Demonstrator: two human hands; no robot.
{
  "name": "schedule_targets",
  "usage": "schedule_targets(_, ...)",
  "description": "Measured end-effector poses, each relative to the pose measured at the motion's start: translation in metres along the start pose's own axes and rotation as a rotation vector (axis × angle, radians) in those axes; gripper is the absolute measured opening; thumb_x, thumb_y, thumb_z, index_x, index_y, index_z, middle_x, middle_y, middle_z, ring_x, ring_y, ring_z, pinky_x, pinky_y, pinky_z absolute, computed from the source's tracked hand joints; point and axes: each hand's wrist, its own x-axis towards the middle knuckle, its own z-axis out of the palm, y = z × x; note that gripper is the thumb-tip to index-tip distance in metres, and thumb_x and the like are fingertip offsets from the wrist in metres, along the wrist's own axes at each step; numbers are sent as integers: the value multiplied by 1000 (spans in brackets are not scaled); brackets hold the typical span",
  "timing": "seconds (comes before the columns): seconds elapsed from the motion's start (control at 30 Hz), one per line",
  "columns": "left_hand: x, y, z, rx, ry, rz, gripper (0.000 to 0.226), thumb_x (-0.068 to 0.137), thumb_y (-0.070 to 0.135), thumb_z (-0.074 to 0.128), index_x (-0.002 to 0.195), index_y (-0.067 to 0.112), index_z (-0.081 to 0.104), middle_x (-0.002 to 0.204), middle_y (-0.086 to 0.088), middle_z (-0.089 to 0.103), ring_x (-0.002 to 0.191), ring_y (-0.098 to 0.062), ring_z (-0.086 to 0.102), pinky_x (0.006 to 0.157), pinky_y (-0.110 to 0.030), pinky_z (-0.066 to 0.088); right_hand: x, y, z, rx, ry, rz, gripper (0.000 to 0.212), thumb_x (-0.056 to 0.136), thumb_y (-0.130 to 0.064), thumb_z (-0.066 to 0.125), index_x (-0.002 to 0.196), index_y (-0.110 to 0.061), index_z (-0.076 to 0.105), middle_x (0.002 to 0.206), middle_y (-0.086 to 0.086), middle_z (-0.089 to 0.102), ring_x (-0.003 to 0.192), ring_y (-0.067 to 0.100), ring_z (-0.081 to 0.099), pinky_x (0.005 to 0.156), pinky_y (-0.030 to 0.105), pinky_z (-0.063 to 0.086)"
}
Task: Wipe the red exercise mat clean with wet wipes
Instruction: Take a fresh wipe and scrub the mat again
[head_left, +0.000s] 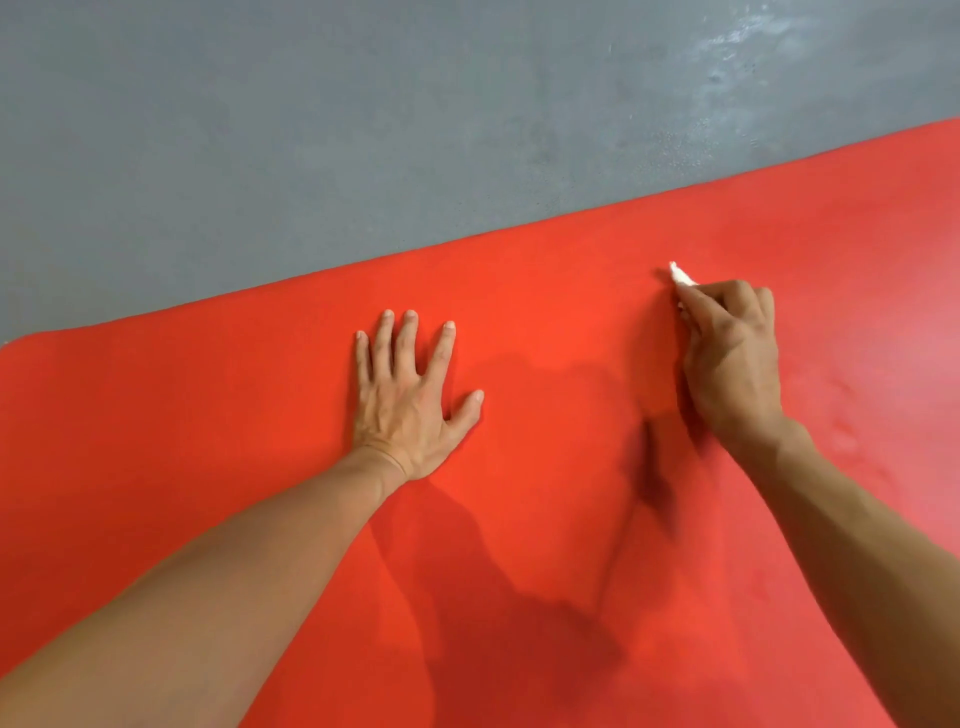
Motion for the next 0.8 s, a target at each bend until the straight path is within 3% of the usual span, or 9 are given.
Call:
schedule_targets(0.17,-1,0,0,-5,7,10,75,95,55,37,160,19,38,163,-27,31,155,-48,17,123,-69,15,-11,14,-2,-63,-12,-117,55,97,7,50,149,-13,52,124,13,55,104,35,44,94,41,44)
schedule_targets(0.37,8,17,-7,-23,30,-8,70,95,50,40,150,8,51,155,-28,41,151,-52,26,117,-77,20,-8,13,-3,-69,-50,-85,61,93,4,55,151,-12,48,126,11,51,107,35,44,98,43,46)
schedule_targets(0.43,18,49,-15,-56,45,86,67,94,49,44,149,12,53,155,-23,44,152,-49,27,117,-77,19,-8,13,-4,-60,-63,-73,63,93,4,51,153,-14,46,126,10,51,107,35,44,99,41,44)
schedule_targets(0.63,74,155,-27,-196,63,252,69,95,46,42,154,12,48,158,-15,45,154,-40,30,123,-67,19,-6,9,-7,-45,-59,-53,55,97,-8,45,151,-14,48,126,8,51,105,33,47,99,41,46)
schedule_targets(0.8,112,177,-11,-198,70,252,68,95,41,43,152,4,49,158,-18,47,152,-37,35,125,-55,26,-5,8,-6,-39,-60,-29,51,100,-11,49,151,-14,49,127,7,51,106,30,47,101,37,44)
